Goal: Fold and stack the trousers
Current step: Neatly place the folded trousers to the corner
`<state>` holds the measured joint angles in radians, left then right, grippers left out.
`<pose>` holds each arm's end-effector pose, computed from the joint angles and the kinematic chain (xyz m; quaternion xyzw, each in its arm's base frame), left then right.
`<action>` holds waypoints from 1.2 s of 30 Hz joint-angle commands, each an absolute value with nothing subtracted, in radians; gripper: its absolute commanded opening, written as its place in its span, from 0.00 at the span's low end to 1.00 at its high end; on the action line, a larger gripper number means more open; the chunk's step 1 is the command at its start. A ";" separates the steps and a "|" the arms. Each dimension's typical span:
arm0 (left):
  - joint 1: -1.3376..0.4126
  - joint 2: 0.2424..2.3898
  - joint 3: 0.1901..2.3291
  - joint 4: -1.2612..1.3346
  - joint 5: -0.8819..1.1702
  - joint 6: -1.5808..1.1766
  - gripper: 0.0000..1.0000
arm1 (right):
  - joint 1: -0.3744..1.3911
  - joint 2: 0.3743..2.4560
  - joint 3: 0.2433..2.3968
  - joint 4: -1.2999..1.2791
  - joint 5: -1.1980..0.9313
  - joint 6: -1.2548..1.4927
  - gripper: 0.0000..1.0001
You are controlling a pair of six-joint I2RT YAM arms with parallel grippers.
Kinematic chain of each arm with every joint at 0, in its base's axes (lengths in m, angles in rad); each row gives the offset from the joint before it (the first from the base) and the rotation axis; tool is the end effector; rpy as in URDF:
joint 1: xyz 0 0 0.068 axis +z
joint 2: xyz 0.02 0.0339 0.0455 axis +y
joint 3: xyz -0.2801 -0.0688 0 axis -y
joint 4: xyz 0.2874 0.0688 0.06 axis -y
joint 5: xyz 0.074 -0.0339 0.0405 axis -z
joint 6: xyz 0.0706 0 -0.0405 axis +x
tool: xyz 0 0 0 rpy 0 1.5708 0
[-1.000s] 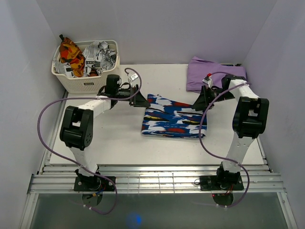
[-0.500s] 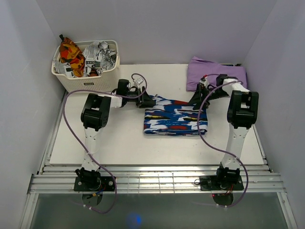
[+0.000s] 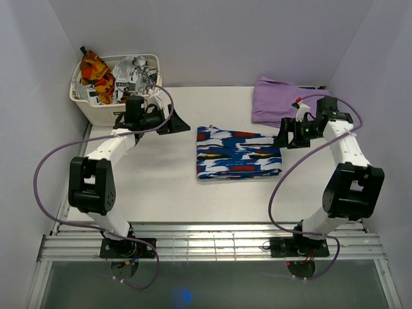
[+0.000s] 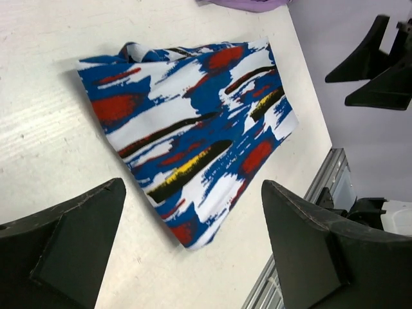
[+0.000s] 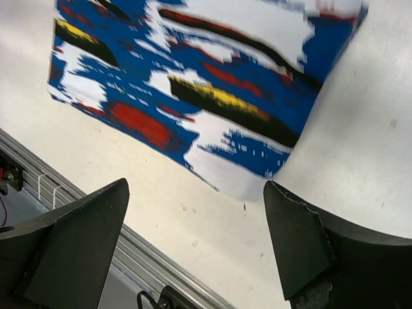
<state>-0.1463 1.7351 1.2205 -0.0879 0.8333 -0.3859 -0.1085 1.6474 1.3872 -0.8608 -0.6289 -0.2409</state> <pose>0.4332 -0.1167 0.2318 0.0903 0.8261 -0.4575 0.3165 0.3938 -0.0011 0.2588 -0.1301 0.9204 0.2601 0.2612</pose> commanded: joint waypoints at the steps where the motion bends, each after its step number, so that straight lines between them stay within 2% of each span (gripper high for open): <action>1: -0.166 1.634 1.117 -0.238 0.701 -0.334 0.98 | -0.110 1.611 1.208 -0.775 -0.483 -0.164 0.90; 2: -0.178 1.617 1.082 -0.247 0.675 -0.380 0.98 | -0.110 1.614 1.178 -0.767 -0.483 -0.157 0.90; 3: -0.189 1.605 1.077 -0.302 0.557 -0.402 0.98 | -0.110 1.633 1.137 -0.752 -0.474 -0.129 0.90; 6: -0.228 1.624 1.085 -0.380 0.457 -0.448 0.98 | -0.118 1.692 1.085 -0.706 -0.477 -0.074 0.90; 11: -0.317 1.644 1.048 -0.348 0.402 -0.491 0.98 | -0.126 1.744 1.019 -0.597 -0.526 -0.008 0.90; 15: -0.400 1.739 1.095 -0.348 0.328 -0.508 0.98 | -0.124 1.817 1.008 -0.551 -0.518 0.051 0.90; 19: -0.420 1.856 1.143 -0.365 0.311 -0.592 0.98 | -0.118 1.876 1.017 -0.534 -0.540 0.071 0.99; 24: -0.422 1.933 1.137 -0.350 0.333 -0.656 0.98 | -0.110 1.893 1.016 -0.512 -0.528 0.083 0.78; 27: -0.440 1.941 1.131 -0.335 0.359 -0.664 0.84 | -0.110 1.878 1.008 -0.493 -0.522 0.094 0.60; 28: -0.442 1.937 1.124 -0.331 0.364 -0.667 0.72 | -0.110 1.872 1.008 -0.492 -0.522 0.095 0.57; 30: -0.443 1.924 1.108 -0.330 0.386 -0.687 0.58 | -0.109 1.839 1.003 -0.486 -0.522 0.098 0.48; 31: -0.445 1.918 1.104 -0.334 0.397 -0.698 0.46 | -0.107 1.829 1.002 -0.479 -0.522 0.095 0.45; 32: -0.459 1.908 1.101 -0.339 0.400 -0.712 0.26 | -0.106 1.816 1.002 -0.476 -0.520 0.095 0.42; 34: -0.485 1.876 1.111 -0.347 0.374 -0.724 0.25 | -0.103 1.781 0.999 -0.468 -0.515 0.092 0.36; 35: -0.512 1.868 1.123 -0.353 0.367 -0.723 0.19 | -0.103 1.760 0.999 -0.468 -0.517 0.089 0.26; 36: -0.521 1.862 1.147 -0.356 0.364 -0.721 0.10 | -0.101 1.749 1.000 -0.471 -0.512 0.086 0.21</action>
<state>-0.4641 1.8977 1.1271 -0.3004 0.3939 -0.7128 -0.1081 1.8008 1.0115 -0.5358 -0.6014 0.1184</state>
